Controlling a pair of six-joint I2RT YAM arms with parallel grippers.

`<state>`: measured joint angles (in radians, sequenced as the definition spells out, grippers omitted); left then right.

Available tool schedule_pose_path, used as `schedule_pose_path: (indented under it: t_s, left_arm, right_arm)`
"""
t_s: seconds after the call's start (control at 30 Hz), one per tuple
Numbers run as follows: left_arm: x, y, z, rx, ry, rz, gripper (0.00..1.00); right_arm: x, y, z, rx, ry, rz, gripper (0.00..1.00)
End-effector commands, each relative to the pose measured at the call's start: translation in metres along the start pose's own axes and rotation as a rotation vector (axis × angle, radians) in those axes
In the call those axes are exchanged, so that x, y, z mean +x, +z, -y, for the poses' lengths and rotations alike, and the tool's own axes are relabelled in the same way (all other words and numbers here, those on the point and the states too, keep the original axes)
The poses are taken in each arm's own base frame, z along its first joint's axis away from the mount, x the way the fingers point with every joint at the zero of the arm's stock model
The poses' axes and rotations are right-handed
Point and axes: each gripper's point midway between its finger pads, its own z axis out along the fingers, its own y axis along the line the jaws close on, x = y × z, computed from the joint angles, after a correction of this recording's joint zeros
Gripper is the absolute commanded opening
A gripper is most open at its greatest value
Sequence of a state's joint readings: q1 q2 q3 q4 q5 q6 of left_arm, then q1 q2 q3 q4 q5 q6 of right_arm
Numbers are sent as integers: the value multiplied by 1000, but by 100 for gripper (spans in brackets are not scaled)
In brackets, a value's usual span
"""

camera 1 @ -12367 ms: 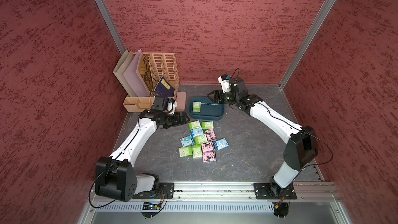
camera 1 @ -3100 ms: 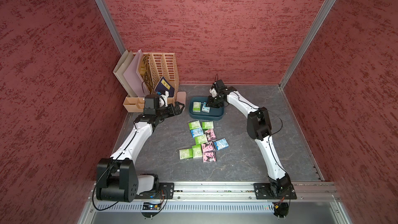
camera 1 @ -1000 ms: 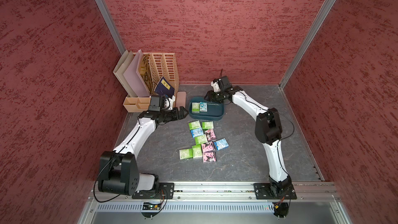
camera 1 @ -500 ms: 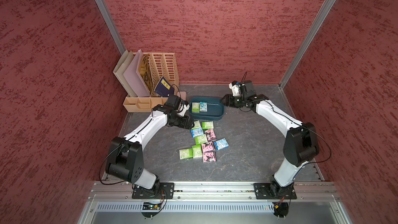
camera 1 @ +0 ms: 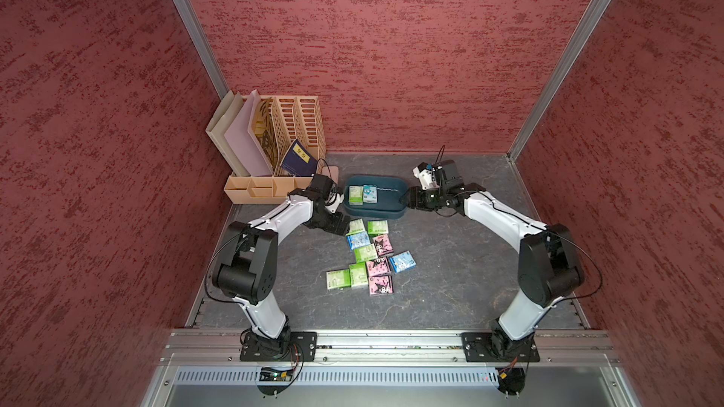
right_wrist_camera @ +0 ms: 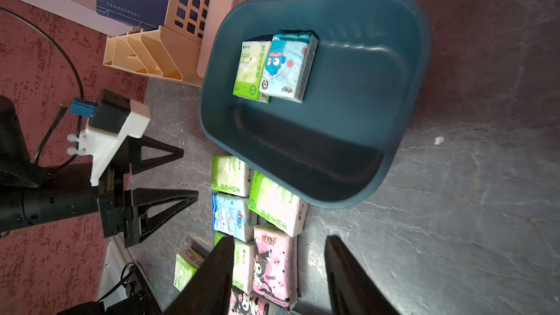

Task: Put the pocket tissues into the storage box
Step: Pick up the pocket tissues from the center of the board.

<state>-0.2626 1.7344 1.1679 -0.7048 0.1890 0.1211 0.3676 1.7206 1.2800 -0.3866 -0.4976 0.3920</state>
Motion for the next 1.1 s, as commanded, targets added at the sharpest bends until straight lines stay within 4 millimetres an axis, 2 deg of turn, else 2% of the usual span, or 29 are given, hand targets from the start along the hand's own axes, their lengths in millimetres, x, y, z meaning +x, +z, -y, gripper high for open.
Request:
schedule_pose_path:
  t_s: [0.0,0.23,0.43,0.57,0.67,0.83,0.97,1.07]
  left_arm:
    - [-24,4,-2,27,18,56,98]
    - [-36,18,3,99,-33,61,92]
    - [-29,28,5,125,-56,33,86]
    - [-28,36,8,154,-72,25,79]
    - [-29,40,11,173,-80,21,69]
    - [-25,44,11,174,-84,-4,66]
    - [-22,44,13,187,-89,-13,48]
    - [-20,45,16,198,-88,-20,41]
  right_arm:
    - [-13,-7,-12,-37,-37,34,52]
    - [-14,-4,-9,-29,-31,21,51]
    - [-13,-3,-6,-23,-26,17,51]
    - [-11,-3,-5,-22,-22,10,51]
    - [-10,-3,-4,-21,-18,7,51]
    - [-10,-3,-5,-20,-16,5,51]
    - [-9,-3,-5,-20,-12,4,51]
    - [-9,-4,-5,-20,-12,4,51]
